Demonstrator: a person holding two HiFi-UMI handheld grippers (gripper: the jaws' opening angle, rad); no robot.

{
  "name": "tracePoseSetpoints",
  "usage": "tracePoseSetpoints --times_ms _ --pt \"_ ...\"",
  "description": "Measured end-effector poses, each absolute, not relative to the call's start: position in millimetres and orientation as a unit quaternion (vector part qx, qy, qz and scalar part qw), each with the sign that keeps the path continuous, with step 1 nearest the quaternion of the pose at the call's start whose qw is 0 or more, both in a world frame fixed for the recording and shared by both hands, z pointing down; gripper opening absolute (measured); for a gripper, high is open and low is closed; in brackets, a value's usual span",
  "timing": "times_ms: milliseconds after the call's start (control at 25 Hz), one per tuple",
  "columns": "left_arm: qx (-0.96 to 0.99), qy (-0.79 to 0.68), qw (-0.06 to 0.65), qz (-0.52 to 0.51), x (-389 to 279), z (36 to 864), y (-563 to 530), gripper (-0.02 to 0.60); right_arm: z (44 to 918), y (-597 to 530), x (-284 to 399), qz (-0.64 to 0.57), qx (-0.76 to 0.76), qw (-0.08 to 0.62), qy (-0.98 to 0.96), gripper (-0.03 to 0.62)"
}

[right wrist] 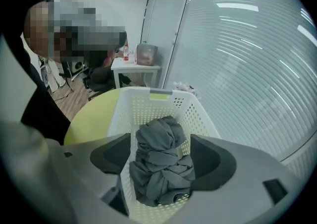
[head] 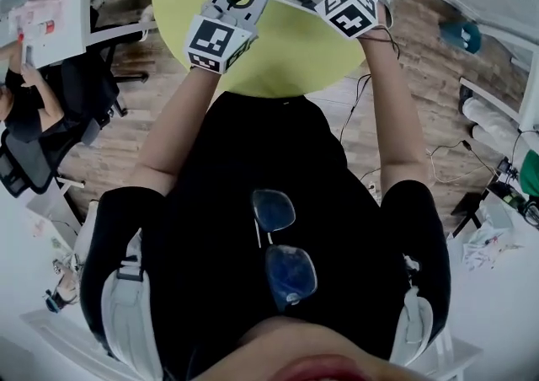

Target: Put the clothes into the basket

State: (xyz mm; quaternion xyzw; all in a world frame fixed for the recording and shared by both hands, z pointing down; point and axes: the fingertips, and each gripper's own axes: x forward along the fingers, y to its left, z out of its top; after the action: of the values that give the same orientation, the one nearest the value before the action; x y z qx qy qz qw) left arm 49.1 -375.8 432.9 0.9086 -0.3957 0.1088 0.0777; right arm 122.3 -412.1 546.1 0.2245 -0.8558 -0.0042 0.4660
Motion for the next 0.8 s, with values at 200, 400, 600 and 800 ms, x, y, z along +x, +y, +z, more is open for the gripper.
tracePoseSetpoints --times_ms 200,400,600,800 --pt "0.921 -0.368 0.071 0.104 45.2 424.4 -354.7 0.011 497.3 -388.7 114.3 0.01 0.278 0.412 -0.868 0.391" --pt "0.931 -0.348 0.06 0.09 41.8 407.0 -330.1 0.011 447.0 -359.3 113.3 0.048 0.347 0.304 -0.886 0.391" --pt "0.943 -0.325 0.043 0.064 40.3 380.0 -304.2 0.011 399.4 -323.1 111.6 0.074 0.402 0.177 -0.895 0.384" --pt "0.953 -0.297 0.03 0.055 41.6 362.9 -275.5 0.011 364.7 -282.3 106.5 0.06 0.433 0.097 -0.894 0.301"
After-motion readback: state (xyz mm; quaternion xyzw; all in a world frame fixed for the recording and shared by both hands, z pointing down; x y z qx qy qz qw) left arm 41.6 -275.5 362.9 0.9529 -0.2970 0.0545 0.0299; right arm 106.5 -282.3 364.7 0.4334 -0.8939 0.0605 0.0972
